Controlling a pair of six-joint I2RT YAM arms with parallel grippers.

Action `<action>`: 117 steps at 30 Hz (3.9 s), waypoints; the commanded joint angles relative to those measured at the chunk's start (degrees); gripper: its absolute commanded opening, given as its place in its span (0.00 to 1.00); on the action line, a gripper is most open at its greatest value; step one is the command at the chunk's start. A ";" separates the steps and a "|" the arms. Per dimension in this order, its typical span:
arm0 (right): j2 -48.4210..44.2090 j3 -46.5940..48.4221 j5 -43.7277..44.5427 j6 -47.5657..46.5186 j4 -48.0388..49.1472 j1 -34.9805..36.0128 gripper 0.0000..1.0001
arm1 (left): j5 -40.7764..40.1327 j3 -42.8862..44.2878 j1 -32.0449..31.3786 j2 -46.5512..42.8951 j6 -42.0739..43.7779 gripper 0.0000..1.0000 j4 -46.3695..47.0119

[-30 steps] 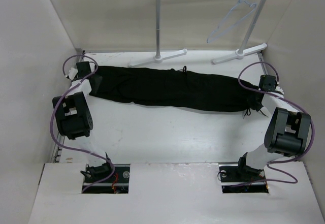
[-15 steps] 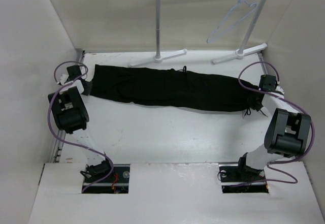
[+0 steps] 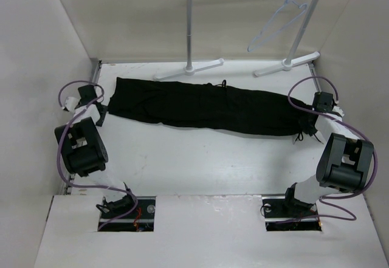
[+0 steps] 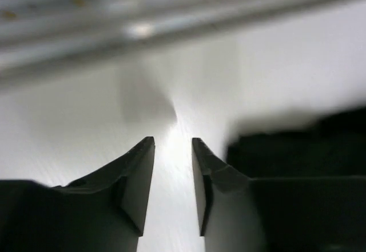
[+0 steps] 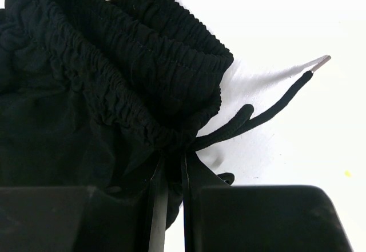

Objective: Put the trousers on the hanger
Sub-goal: Fold the trousers at the center of the board.

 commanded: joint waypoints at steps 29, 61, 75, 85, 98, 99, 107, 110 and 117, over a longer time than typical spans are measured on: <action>-2.10 1.64 -1.20 0.68 0.85 -0.77 0.00 | 5.40 -3.46 1.34 -1.43 -2.32 0.00 4.36; -8.17 -5.91 -10.49 3.57 1.10 -9.72 0.78 | -4.38 -16.39 -27.91 -36.08 -1.80 0.55 -7.78; 2.28 -5.03 -11.94 16.36 9.62 -7.02 0.44 | 0.02 -20.80 -32.41 -39.60 -0.83 0.52 -4.96; -14.46 -1.35 0.81 8.51 1.04 -9.20 0.08 | -0.41 -17.20 -35.65 -40.30 -0.92 0.51 -6.98; -31.46 20.00 2.67 -4.41 -10.92 -2.29 0.09 | -4.37 -4.45 -48.58 -41.00 -1.36 0.55 -15.59; -31.54 21.06 2.76 -4.77 -11.54 0.52 0.10 | -4.46 -4.80 -48.23 -42.05 -1.19 0.56 -16.03; -23.92 29.84 18.20 0.93 -14.09 35.74 0.10 | -1.13 -7.17 -39.10 -48.91 -0.04 0.58 -18.76; -15.67 34.41 22.88 3.57 -14.18 48.24 0.10 | -0.07 -7.96 -35.85 -50.05 0.05 0.59 -18.15; 11.39 47.94 26.32 9.63 -13.92 69.17 0.28 | 3.97 -10.95 -28.64 -50.59 0.22 0.60 -15.34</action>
